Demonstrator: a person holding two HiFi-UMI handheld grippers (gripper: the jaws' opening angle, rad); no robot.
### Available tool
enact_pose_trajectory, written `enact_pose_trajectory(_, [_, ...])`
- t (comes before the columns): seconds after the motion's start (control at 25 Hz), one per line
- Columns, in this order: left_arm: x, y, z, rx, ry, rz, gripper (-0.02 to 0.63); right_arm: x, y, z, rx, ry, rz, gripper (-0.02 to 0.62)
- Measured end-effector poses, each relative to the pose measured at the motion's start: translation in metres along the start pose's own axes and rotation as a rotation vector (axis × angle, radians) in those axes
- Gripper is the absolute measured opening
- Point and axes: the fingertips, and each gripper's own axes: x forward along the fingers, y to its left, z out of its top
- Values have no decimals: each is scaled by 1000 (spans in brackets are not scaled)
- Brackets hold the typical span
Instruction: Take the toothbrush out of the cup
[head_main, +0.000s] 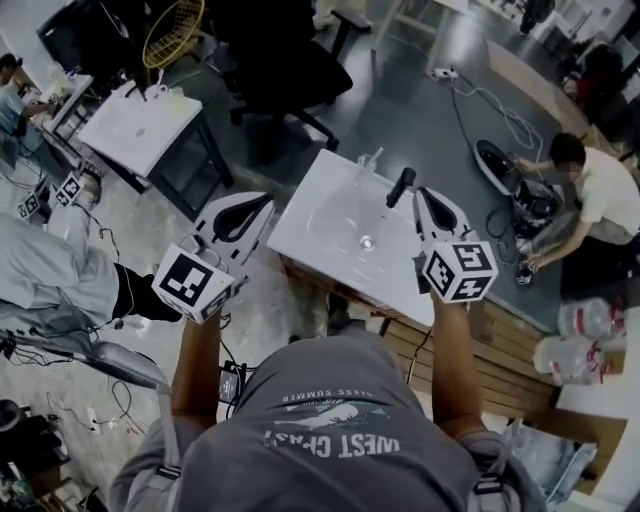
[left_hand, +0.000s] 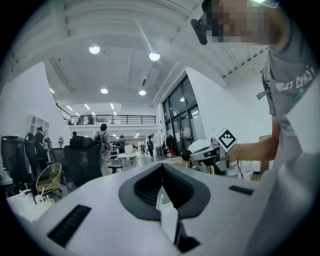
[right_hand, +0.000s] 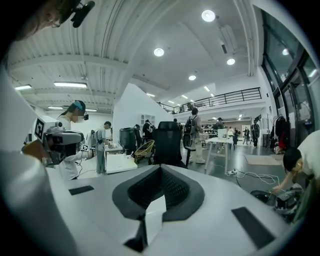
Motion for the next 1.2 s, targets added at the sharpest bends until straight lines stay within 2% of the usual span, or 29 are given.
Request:
enact_pose_trajectory(0.2, [17, 19, -10, -19, 33, 28, -2, 51, -21, -15, 20, 35, 23, 12])
enact_pose_trajectory(0.64, [45, 51, -52, -97, 110, 74, -2, 148, -50, -83, 4, 176, 61, 29])
enact_pose_trajectory(1.0, [59, 64, -84, -145, 165, 96, -2, 204, -64, -148, 15, 308, 85, 81])
enact_pose_trajectory(1.2, [63, 67, -96, -168, 192, 105, -2, 224, -69, -175, -19, 375, 76, 116])
